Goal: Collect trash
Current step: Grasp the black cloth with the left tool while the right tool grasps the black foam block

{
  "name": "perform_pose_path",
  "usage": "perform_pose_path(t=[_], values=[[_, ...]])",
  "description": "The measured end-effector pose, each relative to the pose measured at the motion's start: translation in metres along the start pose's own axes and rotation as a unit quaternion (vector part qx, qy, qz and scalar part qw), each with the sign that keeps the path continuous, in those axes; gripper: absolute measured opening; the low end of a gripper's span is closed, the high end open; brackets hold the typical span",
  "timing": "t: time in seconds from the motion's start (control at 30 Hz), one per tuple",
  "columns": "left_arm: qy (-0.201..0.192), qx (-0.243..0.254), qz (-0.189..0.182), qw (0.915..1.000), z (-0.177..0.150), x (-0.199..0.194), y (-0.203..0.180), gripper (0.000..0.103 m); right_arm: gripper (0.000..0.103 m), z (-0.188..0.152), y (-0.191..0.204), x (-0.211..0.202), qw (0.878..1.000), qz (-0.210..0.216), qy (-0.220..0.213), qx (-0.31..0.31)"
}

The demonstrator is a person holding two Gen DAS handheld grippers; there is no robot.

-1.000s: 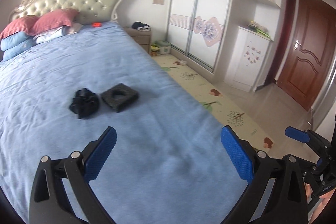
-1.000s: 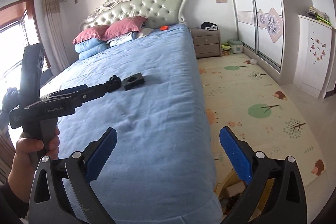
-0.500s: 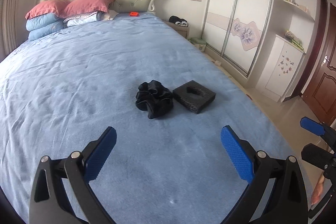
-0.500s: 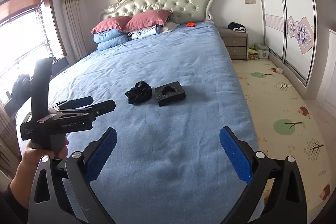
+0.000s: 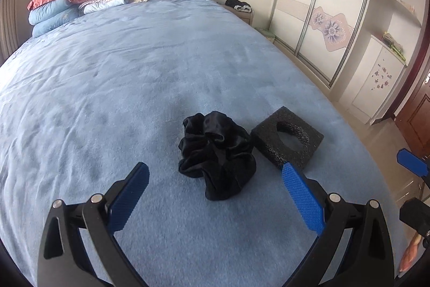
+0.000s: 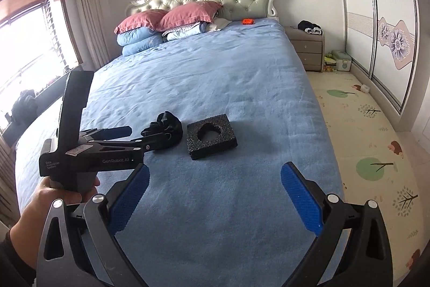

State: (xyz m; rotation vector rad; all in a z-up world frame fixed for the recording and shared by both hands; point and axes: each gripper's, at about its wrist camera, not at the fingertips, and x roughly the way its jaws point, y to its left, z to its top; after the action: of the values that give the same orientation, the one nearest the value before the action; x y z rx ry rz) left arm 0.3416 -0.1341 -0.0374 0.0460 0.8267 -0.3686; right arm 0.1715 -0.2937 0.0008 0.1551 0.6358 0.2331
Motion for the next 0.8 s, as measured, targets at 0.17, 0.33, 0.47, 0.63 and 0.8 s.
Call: perform_pose_path(t=[0.17, 0.33, 0.47, 0.63, 0.8], values=[[0.042, -0.014, -0.001, 0.999, 0.012, 0.034, 0.001, 0.096, 0.095, 0.003, -0.007, 0.008, 1.0, 0.005, 0.001, 0.011], [0.036, -0.02, 0.004, 0.9992, 0.009, 0.033, 0.006, 0.061, 0.095, 0.004, -0.011, 0.012, 1.0, 0.004, 0.006, 0.015], [0.03, -0.023, -0.001, 0.9993, 0.006, 0.028, 0.012, 0.034, 0.095, 0.005, -0.012, 0.017, 1.0, 0.009, 0.012, 0.025], [0.021, -0.009, -0.011, 0.9997, 0.0, 0.011, 0.01, 0.027, 0.095, 0.006, -0.003, 0.02, 1.0, 0.01, 0.02, 0.017], [0.004, 0.014, -0.008, 0.9999, -0.005, -0.013, 0.003, 0.027, 0.095, 0.011, 0.009, 0.03, 1.0, 0.005, 0.03, 0.001]])
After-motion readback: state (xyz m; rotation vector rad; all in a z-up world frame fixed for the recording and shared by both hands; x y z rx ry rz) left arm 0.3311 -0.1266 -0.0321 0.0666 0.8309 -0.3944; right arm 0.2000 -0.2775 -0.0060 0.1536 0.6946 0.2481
